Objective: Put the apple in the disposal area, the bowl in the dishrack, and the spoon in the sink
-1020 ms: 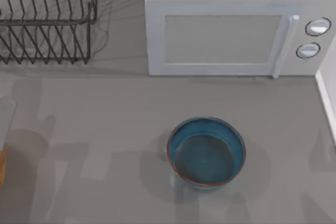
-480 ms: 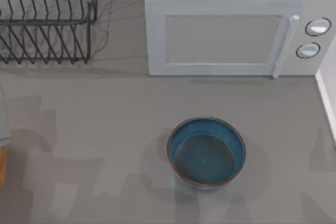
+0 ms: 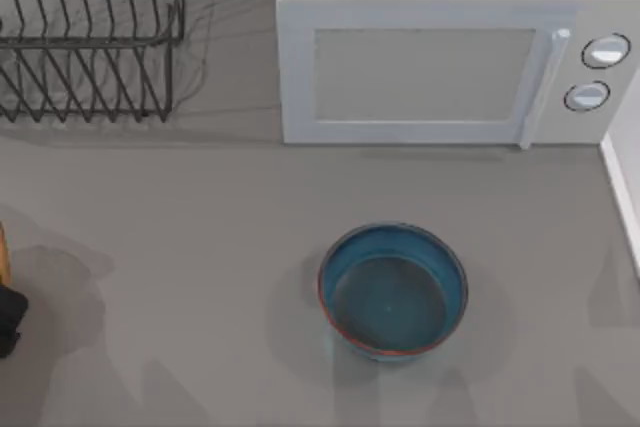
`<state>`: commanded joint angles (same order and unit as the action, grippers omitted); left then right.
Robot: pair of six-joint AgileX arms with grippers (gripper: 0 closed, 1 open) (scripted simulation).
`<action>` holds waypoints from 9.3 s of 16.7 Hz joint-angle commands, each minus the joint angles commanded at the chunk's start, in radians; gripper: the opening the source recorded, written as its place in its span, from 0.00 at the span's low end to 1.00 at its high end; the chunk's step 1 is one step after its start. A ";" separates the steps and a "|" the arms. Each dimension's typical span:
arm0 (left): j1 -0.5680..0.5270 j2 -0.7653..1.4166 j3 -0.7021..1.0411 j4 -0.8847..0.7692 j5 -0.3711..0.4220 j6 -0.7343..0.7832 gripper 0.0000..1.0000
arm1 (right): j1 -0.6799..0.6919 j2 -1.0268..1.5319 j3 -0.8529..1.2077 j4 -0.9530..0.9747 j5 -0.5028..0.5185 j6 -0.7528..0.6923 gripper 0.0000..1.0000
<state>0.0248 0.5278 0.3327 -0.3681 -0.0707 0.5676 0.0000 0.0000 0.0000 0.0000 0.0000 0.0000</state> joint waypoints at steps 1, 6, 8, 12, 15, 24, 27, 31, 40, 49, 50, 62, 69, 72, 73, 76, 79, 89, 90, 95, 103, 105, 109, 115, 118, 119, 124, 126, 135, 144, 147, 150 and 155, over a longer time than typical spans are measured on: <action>-0.004 -0.083 -0.053 0.050 0.009 -0.100 1.00 | 0.000 0.000 0.000 0.000 0.000 0.000 1.00; -0.019 -0.424 -0.264 0.278 0.054 -0.464 1.00 | 0.000 0.000 0.000 0.000 0.000 0.000 1.00; -0.023 -0.497 -0.312 0.340 0.065 -0.537 1.00 | 0.000 0.000 0.000 0.000 0.000 0.000 1.00; -0.025 -0.528 -0.333 0.368 0.071 -0.568 1.00 | 0.000 0.000 0.000 0.000 0.000 0.000 1.00; -0.022 -0.524 -0.330 0.366 0.070 -0.566 1.00 | 0.000 0.000 0.000 0.000 0.000 0.000 1.00; -0.217 -0.086 0.127 0.053 0.073 -0.760 1.00 | 0.000 0.000 0.000 0.000 0.000 0.000 1.00; -0.332 0.225 0.446 -0.151 0.072 -0.873 1.00 | 0.000 0.000 0.000 0.000 0.000 0.000 1.00; -0.501 0.718 0.925 -0.460 0.072 -1.035 1.00 | 0.000 0.000 0.000 0.000 0.000 0.000 1.00; -0.852 1.681 1.902 -1.073 0.083 -1.370 1.00 | 0.000 0.000 0.000 0.000 0.000 0.000 1.00; -1.010 2.042 2.336 -1.301 0.078 -1.520 1.00 | 0.000 0.000 0.000 0.000 0.000 0.000 1.00; -1.010 2.042 2.336 -1.301 0.078 -1.520 1.00 | 0.000 0.000 0.000 0.000 0.000 0.000 1.00; -1.005 1.995 2.038 -1.055 0.078 -1.515 1.00 | 0.000 0.000 0.000 0.000 0.000 0.000 1.00; -1.008 1.962 1.786 -0.831 0.077 -1.518 1.00 | 0.000 0.000 0.000 0.000 0.000 0.000 1.00; -1.008 1.962 1.786 -0.831 0.077 -1.518 1.00 | 0.000 0.000 0.000 0.000 0.000 0.000 1.00; -1.008 1.962 1.786 -0.831 0.077 -1.518 0.92 | 0.000 0.000 0.000 0.000 0.000 0.000 1.00; -1.008 1.962 1.786 -0.831 0.077 -1.518 0.70 | 0.000 0.000 0.000 0.000 0.000 0.000 1.00; -1.008 1.962 1.786 -0.831 0.077 -1.518 0.47 | 0.000 0.000 0.000 0.000 0.000 0.000 1.00; -1.008 1.962 1.786 -0.831 0.077 -1.518 0.00 | 0.000 0.000 0.000 0.000 0.000 0.000 1.00; -1.008 1.962 1.786 -0.831 0.077 -1.518 0.00 | 0.000 0.000 0.000 0.000 0.000 0.000 1.00; -1.007 1.959 1.786 -0.834 0.077 -1.517 0.00 | 0.000 0.000 0.000 0.000 0.000 0.000 1.00; -1.011 2.016 2.160 -1.135 0.076 -1.523 0.00 | 0.000 0.000 0.000 0.000 0.000 0.000 1.00; -1.010 2.028 2.261 -1.228 0.077 -1.521 0.00 | 0.000 0.000 0.000 0.000 0.000 0.000 1.00; -1.009 2.040 2.337 -1.303 0.078 -1.519 0.00 | 0.000 0.000 0.000 0.000 0.000 0.000 1.00; -0.989 2.005 2.307 -1.283 0.074 -1.509 0.00 | 0.000 0.000 0.000 0.000 0.000 0.000 1.00; -0.902 1.883 2.188 -1.197 0.068 -1.463 0.00 | 0.000 0.000 0.000 0.000 0.000 0.000 1.00; -0.858 1.822 2.128 -1.154 0.066 -1.441 0.00 | 0.000 0.000 0.000 0.000 0.000 0.000 1.00; -0.582 1.441 1.738 -0.863 0.066 -1.272 0.00 | 0.000 0.000 0.000 0.000 0.000 0.000 1.00; -0.457 1.279 1.574 -0.720 0.077 -1.184 0.00 | 0.000 0.000 0.000 0.000 0.000 0.000 1.00; 0.018 0.600 0.963 -0.086 0.199 -0.739 0.00 | 0.000 0.000 0.000 0.000 0.000 0.000 1.00; 0.156 0.363 0.781 0.142 0.278 -0.555 0.00 | 0.000 0.000 0.000 0.000 0.000 0.000 1.00; 0.153 0.365 0.784 0.140 0.275 -0.555 0.00 | 0.000 0.000 0.000 0.000 0.000 0.000 1.00; 0.148 0.397 0.782 0.174 0.273 -0.555 0.00 | 0.000 0.000 0.000 0.000 0.000 0.000 1.00; 0.127 0.629 0.762 0.429 0.252 -0.553 0.00 | 0.000 0.000 0.000 0.000 0.000 0.000 1.00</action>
<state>0.1518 1.1569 1.0943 0.0611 0.1818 0.0143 0.0000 0.0000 0.0000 0.0000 0.0000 0.0000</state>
